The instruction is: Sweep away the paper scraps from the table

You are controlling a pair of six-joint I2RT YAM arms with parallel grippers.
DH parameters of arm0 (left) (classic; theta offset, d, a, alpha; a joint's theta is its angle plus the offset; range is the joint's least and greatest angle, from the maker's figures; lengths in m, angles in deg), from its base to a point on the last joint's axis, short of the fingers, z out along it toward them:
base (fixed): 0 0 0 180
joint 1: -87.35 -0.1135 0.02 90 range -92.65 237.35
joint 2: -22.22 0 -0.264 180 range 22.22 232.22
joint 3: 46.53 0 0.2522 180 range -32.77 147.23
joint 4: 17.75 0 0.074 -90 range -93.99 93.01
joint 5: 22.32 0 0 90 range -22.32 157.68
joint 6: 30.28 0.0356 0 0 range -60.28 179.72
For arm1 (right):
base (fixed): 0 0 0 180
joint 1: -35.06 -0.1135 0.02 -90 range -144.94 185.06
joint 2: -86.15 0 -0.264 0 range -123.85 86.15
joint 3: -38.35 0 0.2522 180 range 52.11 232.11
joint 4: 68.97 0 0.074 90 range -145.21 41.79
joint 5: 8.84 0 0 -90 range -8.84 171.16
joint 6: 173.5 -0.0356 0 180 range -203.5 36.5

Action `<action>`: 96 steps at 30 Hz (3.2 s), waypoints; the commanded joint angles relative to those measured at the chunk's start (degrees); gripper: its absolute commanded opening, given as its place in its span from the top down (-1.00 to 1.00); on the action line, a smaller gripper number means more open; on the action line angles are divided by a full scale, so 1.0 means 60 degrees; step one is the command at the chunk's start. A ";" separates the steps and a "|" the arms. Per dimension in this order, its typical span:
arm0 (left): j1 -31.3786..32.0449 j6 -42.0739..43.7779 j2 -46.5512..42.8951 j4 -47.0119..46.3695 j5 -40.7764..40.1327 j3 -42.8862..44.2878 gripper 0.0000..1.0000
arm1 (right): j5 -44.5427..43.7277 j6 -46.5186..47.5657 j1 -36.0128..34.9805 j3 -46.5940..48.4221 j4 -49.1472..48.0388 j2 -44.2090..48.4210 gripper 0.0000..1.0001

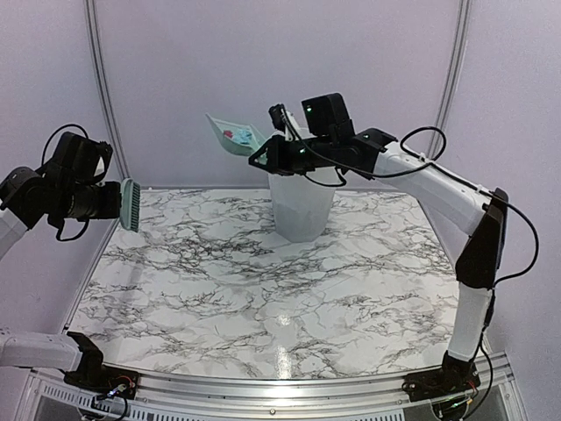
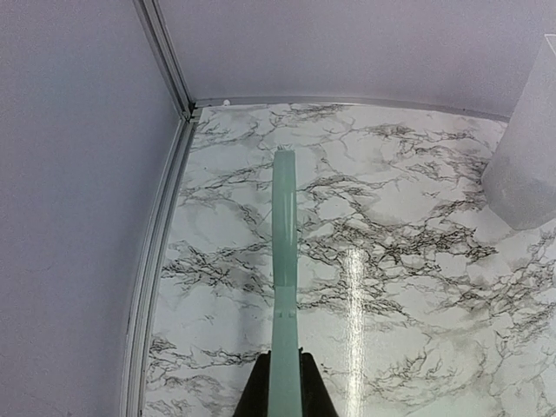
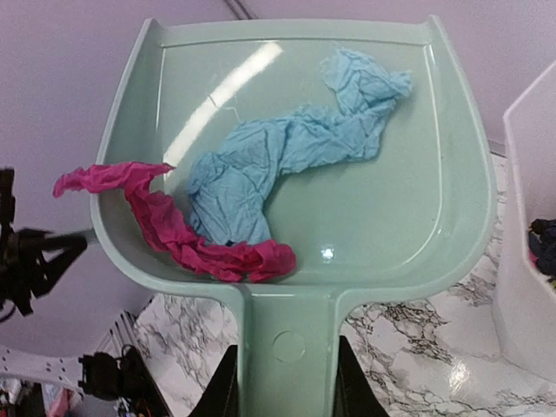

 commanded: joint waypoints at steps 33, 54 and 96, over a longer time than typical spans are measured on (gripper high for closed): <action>-0.0046 -0.0504 0.0017 0.0036 0.1724 0.0213 1.00 | 0.4154 -1.3772 0.3059 -0.5336 -1.3831 0.1427 1.00; -0.0046 -0.1159 0.0082 -0.0261 0.1950 0.0325 1.00 | 0.4268 -0.5253 0.3060 -0.3067 -0.4774 0.2540 1.00; 0.0098 -0.3493 0.0223 -0.5614 0.3972 -0.6982 1.00 | -0.3483 -0.0412 0.2336 -1.3848 -0.3563 0.6395 0.97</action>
